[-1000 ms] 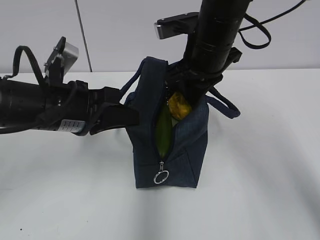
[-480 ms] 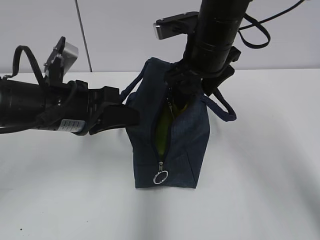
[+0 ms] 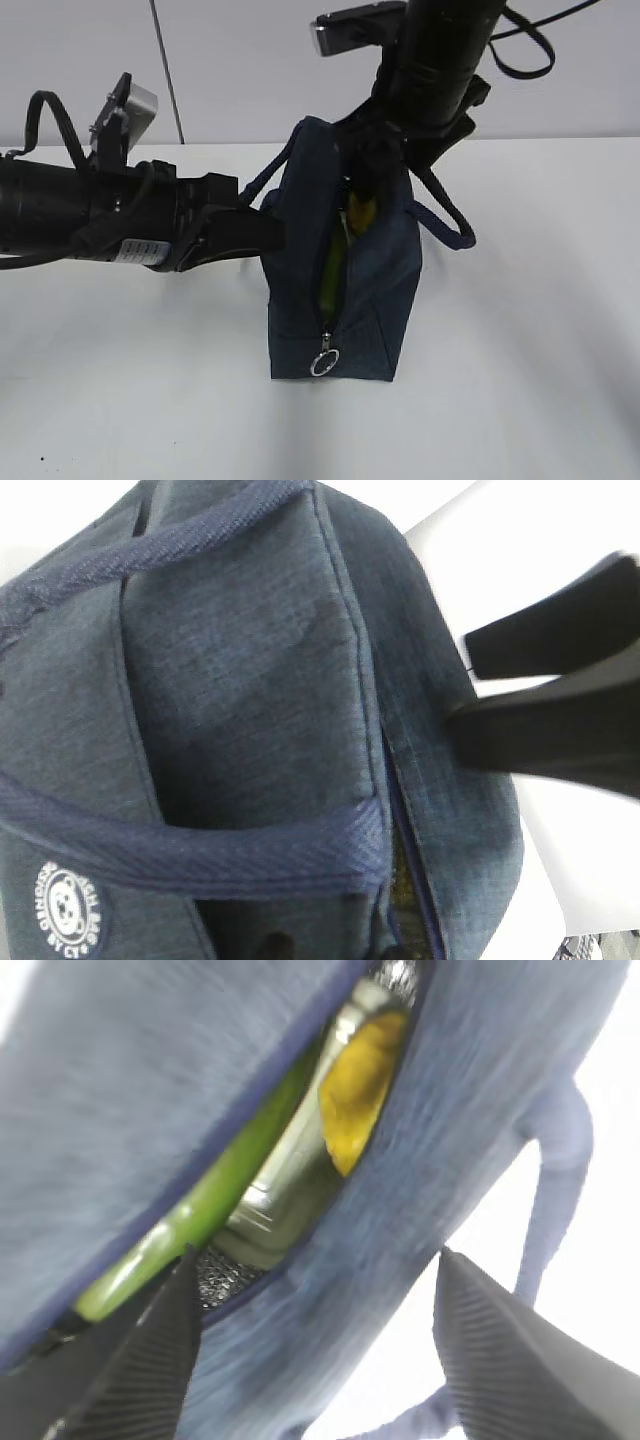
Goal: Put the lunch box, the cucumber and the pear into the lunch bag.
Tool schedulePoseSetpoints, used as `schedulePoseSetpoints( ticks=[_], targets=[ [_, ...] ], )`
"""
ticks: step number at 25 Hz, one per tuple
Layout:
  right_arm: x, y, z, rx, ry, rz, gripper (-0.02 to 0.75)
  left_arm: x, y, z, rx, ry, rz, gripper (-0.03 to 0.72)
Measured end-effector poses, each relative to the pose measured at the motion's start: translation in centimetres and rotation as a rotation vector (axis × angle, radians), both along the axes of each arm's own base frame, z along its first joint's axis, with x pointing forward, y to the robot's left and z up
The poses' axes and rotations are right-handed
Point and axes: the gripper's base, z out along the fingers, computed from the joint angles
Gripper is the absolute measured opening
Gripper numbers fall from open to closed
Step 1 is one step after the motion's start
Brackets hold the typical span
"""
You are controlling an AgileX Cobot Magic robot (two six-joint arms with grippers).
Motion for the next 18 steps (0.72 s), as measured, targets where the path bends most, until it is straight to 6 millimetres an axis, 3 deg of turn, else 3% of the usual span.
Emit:
schedulePoseSetpoints(
  ticks=[6, 18],
  targets=[
    [-2.0, -0.9, 4.2, 0.043, -0.091, 0.001, 0.554, -0.1, 0.0, -0.1, 0.012, -0.005, -0.012, 0.276],
    [-7.6, -3.6, 11.3, 0.113, -0.255, 0.000, 0.551, -0.2, -0.1, 0.0, 0.006, -0.005, -0.033, 0.320]
  ],
)
